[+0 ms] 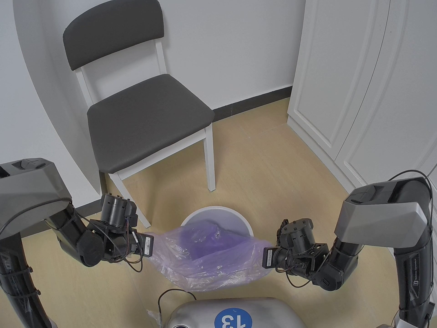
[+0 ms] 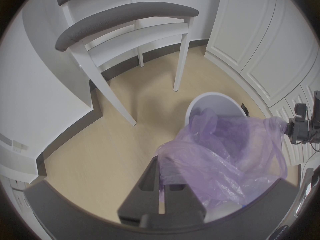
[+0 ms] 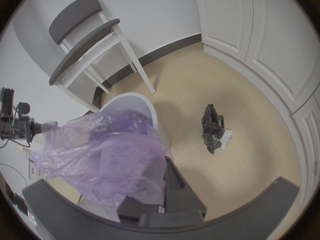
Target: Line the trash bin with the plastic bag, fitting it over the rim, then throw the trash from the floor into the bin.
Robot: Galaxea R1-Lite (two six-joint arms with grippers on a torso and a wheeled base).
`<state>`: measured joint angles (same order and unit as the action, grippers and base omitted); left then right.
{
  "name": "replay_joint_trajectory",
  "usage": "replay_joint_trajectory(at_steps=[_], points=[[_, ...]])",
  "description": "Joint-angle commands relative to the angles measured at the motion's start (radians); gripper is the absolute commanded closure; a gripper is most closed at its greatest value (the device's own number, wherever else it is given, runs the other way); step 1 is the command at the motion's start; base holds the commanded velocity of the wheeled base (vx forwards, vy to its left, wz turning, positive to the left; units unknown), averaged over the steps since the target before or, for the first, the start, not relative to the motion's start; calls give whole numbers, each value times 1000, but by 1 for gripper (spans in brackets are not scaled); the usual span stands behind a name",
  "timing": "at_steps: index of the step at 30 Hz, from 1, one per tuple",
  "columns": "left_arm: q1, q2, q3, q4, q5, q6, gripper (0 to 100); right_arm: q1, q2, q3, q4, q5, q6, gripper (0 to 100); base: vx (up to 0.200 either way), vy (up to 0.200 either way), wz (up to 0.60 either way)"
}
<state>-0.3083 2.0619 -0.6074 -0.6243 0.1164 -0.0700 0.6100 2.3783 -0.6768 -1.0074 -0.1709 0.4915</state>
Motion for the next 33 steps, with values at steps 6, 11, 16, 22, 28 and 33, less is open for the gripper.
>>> replay_joint_trajectory(at_steps=[6,11,16,22,28,33], points=[[-23,-91,115,-8,6,-4,100,20,-48,111,-3,54,-45,100,0,0,0],[-32,-88,130,-9,6,-8,100,24,-47,118,-2,59,-50,100,0,0,0],[-31,-37,71,-11,8,-4,100,2,-16,66,0,59,-65,100,0,0,0],[-23,83,-84,-6,12,1,100,-45,44,-40,12,59,-71,100,0,0,0],[-20,184,-204,8,12,24,100,-85,87,-133,33,51,-105,100,0,0,0],[-3,231,-307,11,34,30,100,-108,99,-207,59,45,-103,100,0,0,0]])
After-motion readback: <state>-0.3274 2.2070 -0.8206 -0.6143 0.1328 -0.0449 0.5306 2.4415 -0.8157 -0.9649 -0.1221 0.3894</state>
